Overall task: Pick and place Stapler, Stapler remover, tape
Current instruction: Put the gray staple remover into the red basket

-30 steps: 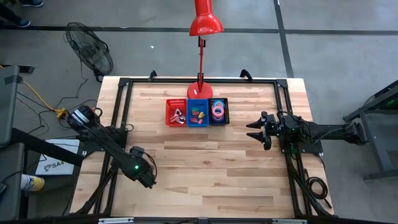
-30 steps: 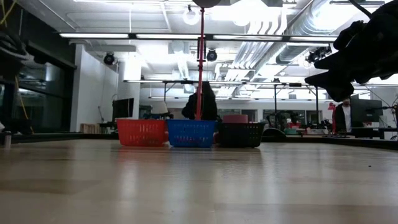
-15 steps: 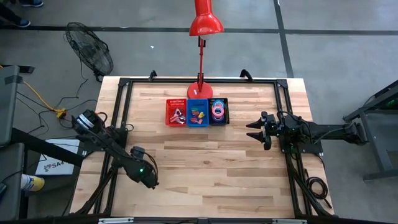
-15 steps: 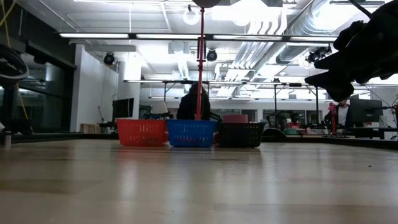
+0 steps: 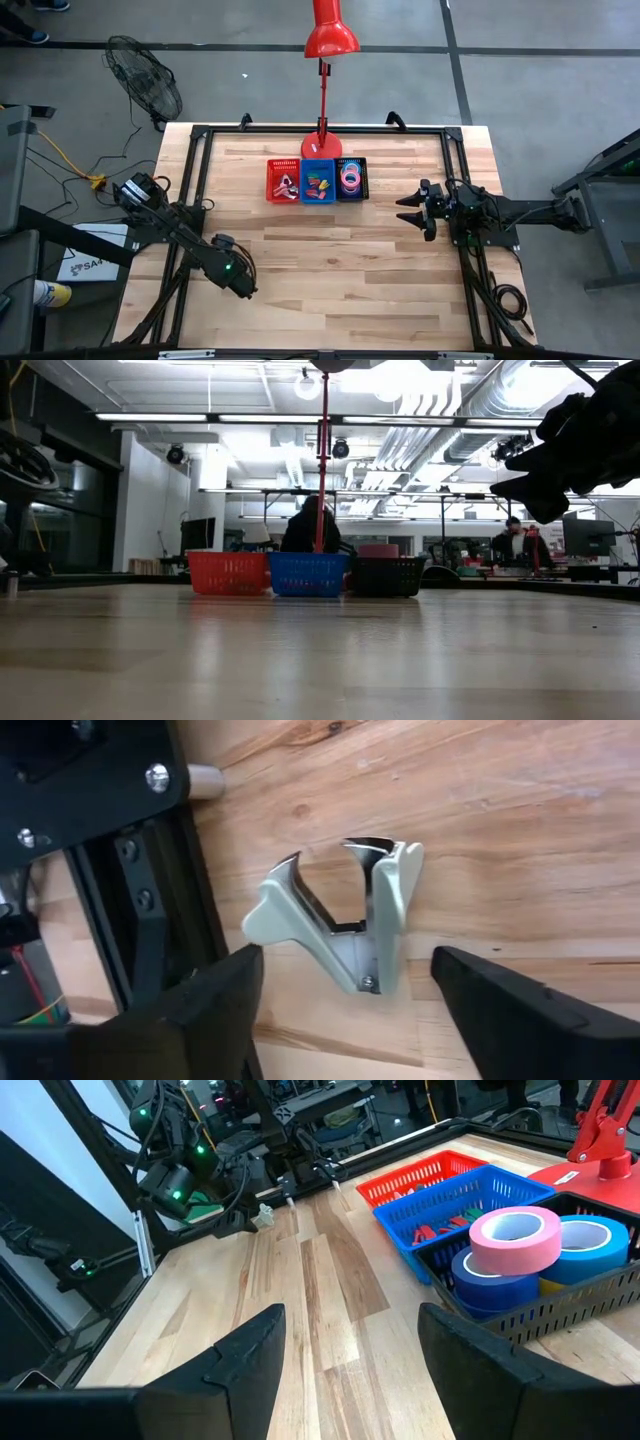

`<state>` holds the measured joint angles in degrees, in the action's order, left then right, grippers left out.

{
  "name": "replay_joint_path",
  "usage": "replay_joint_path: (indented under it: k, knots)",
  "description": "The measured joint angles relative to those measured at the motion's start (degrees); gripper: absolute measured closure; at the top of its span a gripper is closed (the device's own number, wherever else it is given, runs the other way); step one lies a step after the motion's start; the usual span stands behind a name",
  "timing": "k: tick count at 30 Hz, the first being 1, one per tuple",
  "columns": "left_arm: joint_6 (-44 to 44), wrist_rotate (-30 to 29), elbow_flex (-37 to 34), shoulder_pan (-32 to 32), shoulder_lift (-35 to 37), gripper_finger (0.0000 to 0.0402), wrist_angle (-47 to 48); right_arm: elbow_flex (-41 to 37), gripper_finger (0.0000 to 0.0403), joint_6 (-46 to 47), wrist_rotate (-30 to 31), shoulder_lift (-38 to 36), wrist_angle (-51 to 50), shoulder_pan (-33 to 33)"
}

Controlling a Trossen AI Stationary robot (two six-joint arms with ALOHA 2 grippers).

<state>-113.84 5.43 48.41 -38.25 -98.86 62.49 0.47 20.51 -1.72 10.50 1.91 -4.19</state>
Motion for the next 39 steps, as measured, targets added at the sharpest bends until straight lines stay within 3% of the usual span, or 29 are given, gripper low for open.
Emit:
replay_joint_path:
  k: [10,19,28,39]
  knots:
    - [-0.28,-1.09,-0.14,0.01,-0.25,0.022,-1.55,0.0,0.0182,0.0,0.0,0.0,0.0,-0.02]
    - [0.36,-3.03,-0.21,0.01,-0.3,0.029,-2.92,0.0,0.0182,0.0,0.0,0.0,0.0,0.0]
    - [4.32,-6.98,-0.34,-0.01,-0.34,0.03,-2.6,0.0,0.0182,0.0,0.0,0.0,0.0,-0.02]
    - [5.46,-7.05,1.33,0.01,-0.38,0.03,0.13,0.0,0.0182,0.0,0.0,0.0,0.0,-0.02]
